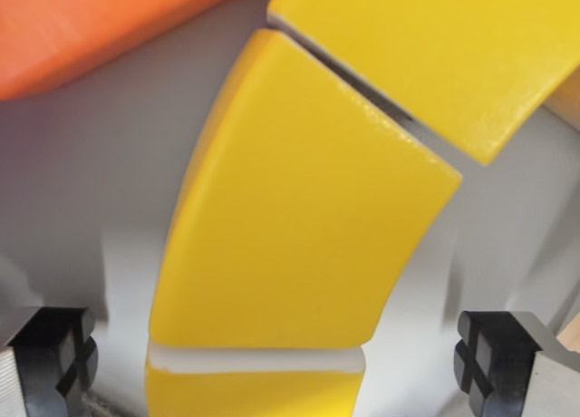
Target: Pick an object from the bin
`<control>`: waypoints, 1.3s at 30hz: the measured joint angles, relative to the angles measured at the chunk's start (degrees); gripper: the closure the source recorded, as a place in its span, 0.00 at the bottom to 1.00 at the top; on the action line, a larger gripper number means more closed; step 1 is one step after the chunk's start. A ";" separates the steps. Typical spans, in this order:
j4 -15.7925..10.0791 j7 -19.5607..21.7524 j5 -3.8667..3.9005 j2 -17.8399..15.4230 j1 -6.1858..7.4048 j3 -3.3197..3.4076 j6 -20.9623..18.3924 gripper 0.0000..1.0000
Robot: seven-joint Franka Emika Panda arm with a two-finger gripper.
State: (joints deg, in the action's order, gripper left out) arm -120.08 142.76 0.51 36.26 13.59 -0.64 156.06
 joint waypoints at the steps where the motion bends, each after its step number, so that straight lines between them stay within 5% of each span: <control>1: 0.00 0.00 0.00 0.00 0.00 0.00 0.00 1.00; 39: -0.32 0.00 0.00 -1.38 0.00 0.00 -0.79 1.00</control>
State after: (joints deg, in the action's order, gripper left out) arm -120.40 142.76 0.51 34.88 13.59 -0.64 155.27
